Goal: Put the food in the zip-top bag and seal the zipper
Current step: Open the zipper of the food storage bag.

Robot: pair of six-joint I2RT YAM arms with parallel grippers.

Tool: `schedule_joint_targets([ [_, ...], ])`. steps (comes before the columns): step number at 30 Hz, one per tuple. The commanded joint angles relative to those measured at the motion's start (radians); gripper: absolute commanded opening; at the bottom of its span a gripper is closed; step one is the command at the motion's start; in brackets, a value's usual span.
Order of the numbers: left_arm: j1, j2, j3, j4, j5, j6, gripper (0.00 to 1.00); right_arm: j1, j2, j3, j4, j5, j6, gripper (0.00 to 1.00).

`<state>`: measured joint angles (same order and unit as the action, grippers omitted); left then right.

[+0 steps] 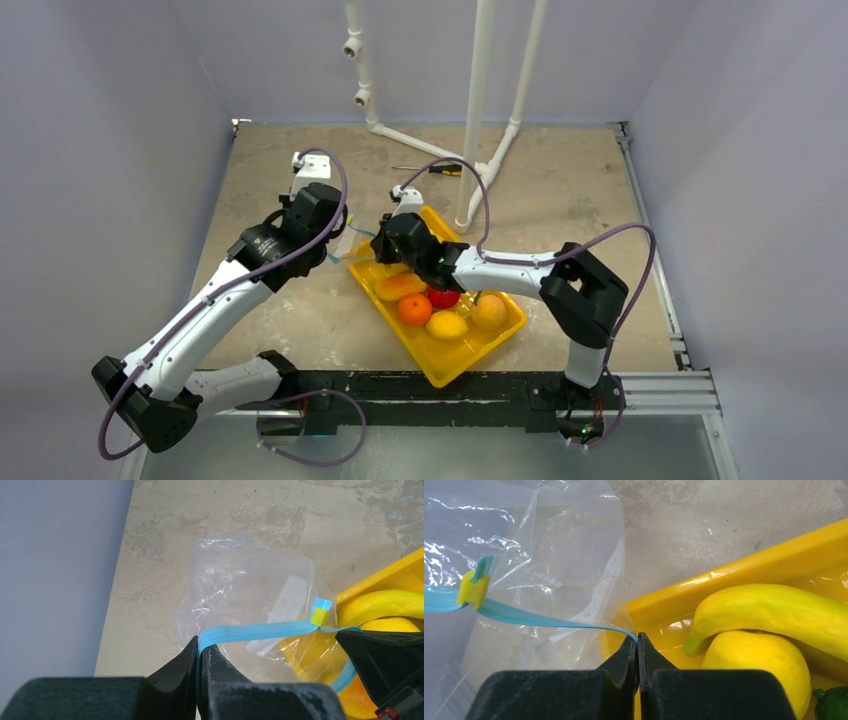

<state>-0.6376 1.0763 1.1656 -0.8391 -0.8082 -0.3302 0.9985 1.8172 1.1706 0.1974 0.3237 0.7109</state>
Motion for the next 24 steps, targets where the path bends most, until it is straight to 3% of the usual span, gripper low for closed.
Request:
schedule_joint_targets([
  [1,-0.003,-0.044,0.026,0.003,-0.075,-0.003,0.0,0.003,0.008,-0.017,-0.011,0.059,0.008,0.0],
  [10,-0.002,-0.027,-0.003,0.023,-0.041,-0.003,0.0,0.005,-0.03,0.02,0.004,0.027,-0.014,0.01],
  [18,-0.004,-0.022,-0.028,0.047,-0.048,0.002,0.0,0.017,-0.095,0.032,-0.002,0.003,-0.029,0.21],
  [24,-0.002,-0.015,-0.041,0.072,-0.047,0.008,0.0,0.02,-0.164,0.019,-0.044,0.012,-0.036,0.45],
])
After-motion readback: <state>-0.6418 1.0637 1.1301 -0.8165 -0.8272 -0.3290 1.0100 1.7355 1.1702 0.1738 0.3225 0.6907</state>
